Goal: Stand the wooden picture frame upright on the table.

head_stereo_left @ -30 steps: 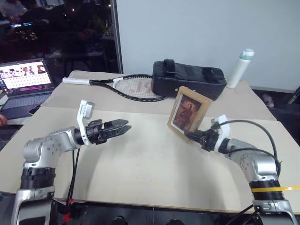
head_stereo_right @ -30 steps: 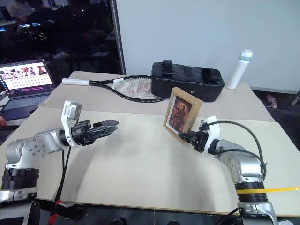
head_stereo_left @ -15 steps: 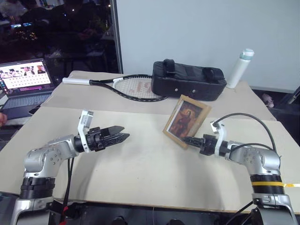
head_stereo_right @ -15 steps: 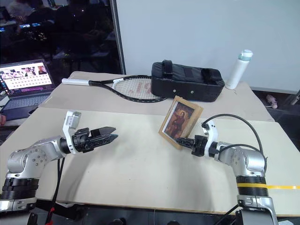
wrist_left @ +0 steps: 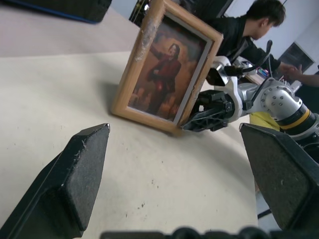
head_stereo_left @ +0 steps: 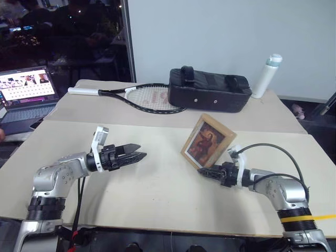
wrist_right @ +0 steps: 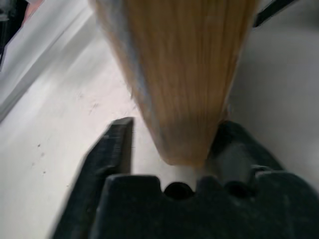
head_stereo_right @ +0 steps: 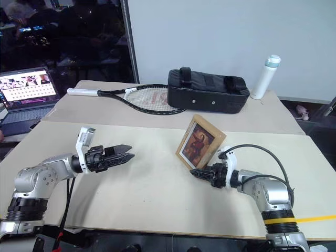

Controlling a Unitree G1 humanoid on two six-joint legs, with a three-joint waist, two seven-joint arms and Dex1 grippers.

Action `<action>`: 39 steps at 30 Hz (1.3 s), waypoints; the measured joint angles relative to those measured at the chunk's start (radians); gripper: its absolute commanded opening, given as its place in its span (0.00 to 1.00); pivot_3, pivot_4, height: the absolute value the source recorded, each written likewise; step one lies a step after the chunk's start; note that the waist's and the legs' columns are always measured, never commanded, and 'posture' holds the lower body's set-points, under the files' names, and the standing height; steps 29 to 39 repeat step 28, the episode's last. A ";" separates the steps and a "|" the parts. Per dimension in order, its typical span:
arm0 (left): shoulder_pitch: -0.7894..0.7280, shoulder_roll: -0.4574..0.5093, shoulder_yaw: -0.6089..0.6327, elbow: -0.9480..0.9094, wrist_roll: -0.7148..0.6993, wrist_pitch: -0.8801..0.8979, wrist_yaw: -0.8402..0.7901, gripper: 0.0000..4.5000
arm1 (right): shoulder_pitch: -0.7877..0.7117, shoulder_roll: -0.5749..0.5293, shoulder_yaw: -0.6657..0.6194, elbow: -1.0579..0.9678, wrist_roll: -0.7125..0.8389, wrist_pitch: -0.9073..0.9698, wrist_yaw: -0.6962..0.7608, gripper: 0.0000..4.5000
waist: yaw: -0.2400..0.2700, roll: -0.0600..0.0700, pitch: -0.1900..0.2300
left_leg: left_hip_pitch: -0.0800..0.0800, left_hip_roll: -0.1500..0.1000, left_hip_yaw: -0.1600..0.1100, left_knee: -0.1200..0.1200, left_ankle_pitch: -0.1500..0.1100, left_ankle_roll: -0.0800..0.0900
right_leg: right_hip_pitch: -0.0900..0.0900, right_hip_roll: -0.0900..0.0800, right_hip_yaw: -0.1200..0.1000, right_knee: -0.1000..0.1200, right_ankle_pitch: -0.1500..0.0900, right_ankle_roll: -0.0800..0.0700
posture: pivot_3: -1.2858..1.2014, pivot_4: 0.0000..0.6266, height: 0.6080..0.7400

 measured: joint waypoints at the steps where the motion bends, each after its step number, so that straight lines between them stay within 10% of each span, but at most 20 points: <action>1: -0.005 0.000 0.000 0.005 0.004 -0.004 -0.004 1.00 | 0.011 -0.004 -0.003 -0.009 0.002 -0.003 0.005 0.99 | 0.001 0.000 0.000 | 0.000 0.000 0.000 0.000 0.000 0.000 | 0.000 0.000 0.000 0.000 0.000 0.000 | 0.52 0.24 0.73; 13: 0.077 -0.059 -0.039 0.040 0.210 -0.204 0.152 1.00 | 0.414 -0.237 -0.160 -0.321 -0.035 -0.219 0.154 0.99 | 0.003 0.001 0.000 | 0.000 0.000 0.000 0.000 0.000 0.001 | 0.001 0.000 0.000 -0.003 0.000 0.001 | 0.52 0.24 0.73; 24: 0.151 -0.150 -0.081 -0.187 0.357 -0.318 0.399 1.00 | 0.439 0.023 -0.296 -0.312 -0.129 -0.499 -0.134 0.99 | 0.005 0.001 0.000 | -0.001 0.000 0.000 0.003 0.001 0.002 | 0.002 0.000 0.001 -0.005 0.003 0.003 | 0.52 0.24 0.73; 39: 0.155 -0.178 -0.088 -0.193 0.368 -0.315 0.440 1.00 | 0.437 0.031 -0.297 -0.263 -0.141 -0.526 -0.158 0.99 | 0.001 0.001 0.000 | 0.000 0.000 0.000 0.003 0.001 0.002 | 0.002 0.000 0.001 -0.004 0.003 0.003 | 0.52 0.24 0.73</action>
